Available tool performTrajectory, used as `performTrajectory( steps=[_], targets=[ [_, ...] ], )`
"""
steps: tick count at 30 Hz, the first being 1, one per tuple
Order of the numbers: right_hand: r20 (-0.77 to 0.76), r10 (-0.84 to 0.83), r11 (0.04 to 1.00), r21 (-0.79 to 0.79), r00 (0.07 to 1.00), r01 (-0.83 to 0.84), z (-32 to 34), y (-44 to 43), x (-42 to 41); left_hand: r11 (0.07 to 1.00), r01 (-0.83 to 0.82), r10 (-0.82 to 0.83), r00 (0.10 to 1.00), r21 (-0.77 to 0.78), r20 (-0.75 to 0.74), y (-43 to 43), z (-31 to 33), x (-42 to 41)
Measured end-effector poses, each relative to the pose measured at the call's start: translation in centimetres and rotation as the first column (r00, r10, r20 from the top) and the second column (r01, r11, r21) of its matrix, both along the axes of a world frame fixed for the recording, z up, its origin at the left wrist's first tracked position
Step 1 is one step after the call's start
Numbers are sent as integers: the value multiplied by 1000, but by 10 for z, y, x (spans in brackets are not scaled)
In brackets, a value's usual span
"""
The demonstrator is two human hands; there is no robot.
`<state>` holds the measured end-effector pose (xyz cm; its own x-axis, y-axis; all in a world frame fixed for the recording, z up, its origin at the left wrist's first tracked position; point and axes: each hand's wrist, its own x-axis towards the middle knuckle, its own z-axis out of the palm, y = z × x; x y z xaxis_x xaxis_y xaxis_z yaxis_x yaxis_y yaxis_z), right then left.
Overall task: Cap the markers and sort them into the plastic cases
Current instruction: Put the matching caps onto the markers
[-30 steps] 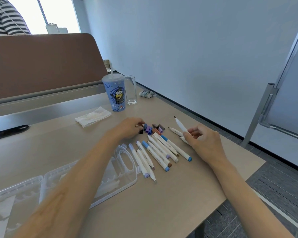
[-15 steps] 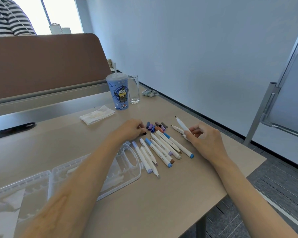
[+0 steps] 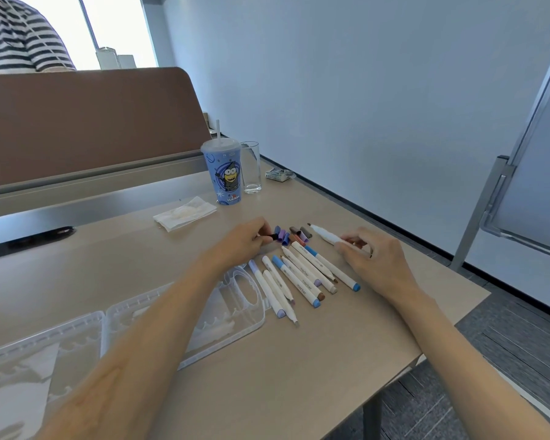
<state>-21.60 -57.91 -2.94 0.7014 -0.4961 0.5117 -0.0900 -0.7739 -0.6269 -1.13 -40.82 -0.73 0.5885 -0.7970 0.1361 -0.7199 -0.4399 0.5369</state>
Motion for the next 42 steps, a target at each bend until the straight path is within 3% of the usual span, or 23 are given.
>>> performTrajectory(
  steps=[4, 14, 23, 34, 42],
  targets=[
    [78, 83, 985, -157, 994, -70, 6, 5, 1, 974, 79, -95, 993, -212, -70, 11, 7, -14],
    [66, 63, 928, -370, 996, -34, 29, 17, -6, 948, 97, -143, 981, -305, -133, 16, 15, -40],
    [54, 33, 927, -375, 998, -11, 39, 23, -15, 929, 157, -200, 975, -335, -99, 13, 29, -58],
    [38, 118, 985, -130, 992, -112, 50, 27, -18, 921, 186, -225, 971, -342, -81, 12, 39, -70],
    [3, 82, 996, 42, 997, -82, 33, 37, -12, 937, 132, -163, 984, -324, -71, 5, 28, -70]
  ],
)
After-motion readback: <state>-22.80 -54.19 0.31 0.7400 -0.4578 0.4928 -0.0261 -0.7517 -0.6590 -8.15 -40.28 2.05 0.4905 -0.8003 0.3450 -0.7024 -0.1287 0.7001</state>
